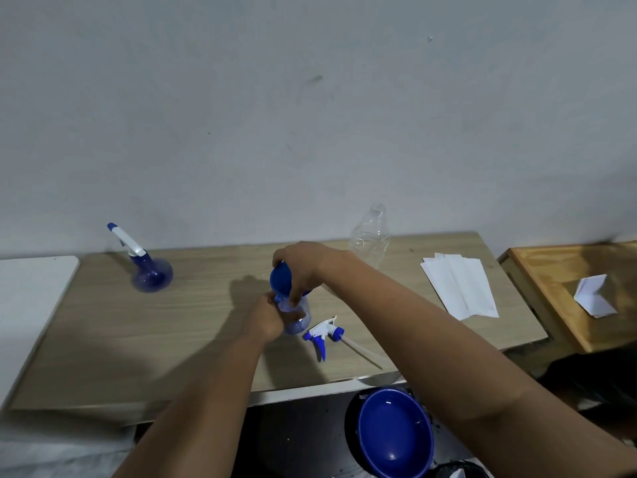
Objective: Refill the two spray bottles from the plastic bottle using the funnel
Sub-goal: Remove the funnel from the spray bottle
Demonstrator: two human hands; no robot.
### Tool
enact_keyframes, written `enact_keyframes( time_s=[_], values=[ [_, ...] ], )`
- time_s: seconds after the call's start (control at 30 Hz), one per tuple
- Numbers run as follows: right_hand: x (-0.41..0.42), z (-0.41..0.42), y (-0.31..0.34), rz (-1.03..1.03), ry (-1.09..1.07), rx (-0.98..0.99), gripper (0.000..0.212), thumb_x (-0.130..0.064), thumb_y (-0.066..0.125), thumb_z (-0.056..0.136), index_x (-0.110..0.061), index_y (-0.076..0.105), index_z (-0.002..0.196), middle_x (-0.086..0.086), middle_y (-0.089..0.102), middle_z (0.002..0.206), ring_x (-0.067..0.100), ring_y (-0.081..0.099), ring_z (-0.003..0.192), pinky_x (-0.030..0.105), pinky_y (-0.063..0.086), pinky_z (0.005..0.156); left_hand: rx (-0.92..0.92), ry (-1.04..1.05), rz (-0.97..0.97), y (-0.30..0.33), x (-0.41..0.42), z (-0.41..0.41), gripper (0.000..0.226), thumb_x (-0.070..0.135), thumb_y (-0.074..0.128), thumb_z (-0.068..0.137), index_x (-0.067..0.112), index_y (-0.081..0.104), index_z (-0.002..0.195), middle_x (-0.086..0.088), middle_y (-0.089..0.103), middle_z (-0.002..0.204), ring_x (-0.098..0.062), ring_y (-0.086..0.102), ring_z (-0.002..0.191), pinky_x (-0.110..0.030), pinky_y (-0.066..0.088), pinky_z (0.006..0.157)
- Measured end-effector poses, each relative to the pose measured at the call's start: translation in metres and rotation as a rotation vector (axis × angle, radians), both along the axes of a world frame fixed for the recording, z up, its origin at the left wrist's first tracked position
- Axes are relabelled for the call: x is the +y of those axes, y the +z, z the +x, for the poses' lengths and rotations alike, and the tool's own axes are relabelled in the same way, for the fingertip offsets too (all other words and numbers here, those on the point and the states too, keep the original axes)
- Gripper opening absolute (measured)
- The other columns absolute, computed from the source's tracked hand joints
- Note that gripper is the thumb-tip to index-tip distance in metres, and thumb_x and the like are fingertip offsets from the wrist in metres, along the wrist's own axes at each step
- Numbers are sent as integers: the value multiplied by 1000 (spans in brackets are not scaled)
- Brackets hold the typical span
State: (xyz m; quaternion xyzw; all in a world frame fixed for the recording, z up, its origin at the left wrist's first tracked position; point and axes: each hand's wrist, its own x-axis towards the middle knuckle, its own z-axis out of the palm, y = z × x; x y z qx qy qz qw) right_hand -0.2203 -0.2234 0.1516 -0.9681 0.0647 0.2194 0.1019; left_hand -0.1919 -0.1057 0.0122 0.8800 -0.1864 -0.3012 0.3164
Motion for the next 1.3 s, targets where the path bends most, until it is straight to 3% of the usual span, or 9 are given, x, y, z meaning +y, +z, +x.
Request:
enact_keyframes(
  time_s=[0.23, 0.33, 0.4, 0.47, 0.67, 0.83, 1.0, 1.13, 1.3],
  values=[
    [4, 2, 3, -110, 48, -17, 86, -41, 94, 68, -28, 51, 142, 4, 54, 131, 27, 54, 114, 37, 47, 79, -23, -97, -28, -1, -1, 4, 34, 34, 77, 85, 11, 62, 105, -10, 70, 96, -26, 66, 90, -35, 52, 84],
    [-5, -1, 9, -48, -17, -58, 92, -46, 87, 72, -34, 43, 151, 4, 48, 132, 27, 53, 113, 38, 48, 84, 61, -15, -182, 2, 7, 5, 18, 23, 75, 87, 23, 61, 99, -4, 69, 102, -14, 63, 85, -23, 51, 72],
    [-21, -9, 12, 63, -110, -137, 86, -48, 85, 73, -34, 47, 148, 4, 48, 126, 24, 53, 104, 36, 48, 86, 109, -22, -281, 1, 12, 8, 25, 6, 75, 85, 17, 60, 102, -5, 67, 100, -20, 62, 89, -17, 50, 69],
    [-40, -21, 4, 210, -254, -260, 77, -43, 86, 71, -32, 52, 139, 1, 54, 122, 20, 56, 96, 32, 47, 79, 143, -45, -329, 0, 16, 8, 36, -3, 78, 78, 6, 61, 110, -10, 69, 102, -29, 63, 99, -31, 56, 82],
    [-37, -47, -90, 547, -760, -509, 69, -31, 92, 69, -25, 50, 124, -2, 62, 119, 17, 64, 92, 26, 48, 74, 82, -64, -306, 0, 26, 8, 55, 17, 88, 73, 17, 63, 121, 1, 70, 107, -15, 64, 95, -23, 48, 79],
    [-19, -47, -157, 678, -986, -526, 66, -25, 89, 73, -21, 50, 126, -4, 61, 118, 20, 64, 105, 27, 45, 83, 67, -48, -317, 0, 31, 9, 59, 8, 87, 72, 9, 61, 125, -8, 69, 115, -25, 65, 104, -38, 52, 95],
    [-15, -36, -181, 620, -949, -446, 66, -22, 84, 80, -16, 52, 138, 6, 65, 130, 28, 66, 114, 39, 52, 97, 31, -60, -310, -6, 35, 9, 58, 15, 89, 71, 16, 63, 124, 2, 71, 108, 0, 64, 88, -4, 45, 73],
    [-15, -32, -170, 329, -780, -333, 59, -28, 72, 92, -15, 49, 145, 14, 57, 142, 36, 58, 128, 45, 52, 100, 27, -48, -322, -9, 35, 8, 60, 15, 89, 70, 16, 62, 124, 1, 71, 109, -16, 67, 98, -29, 53, 90],
    [-20, -56, -141, 121, -661, -43, 36, -29, 81, 75, -17, 66, 105, 4, 69, 103, 28, 68, 95, 33, 50, 74, 1, -34, -333, -15, 37, 8, 57, 23, 91, 68, 27, 62, 118, 10, 71, 104, -7, 66, 95, -32, 54, 89]
  ],
)
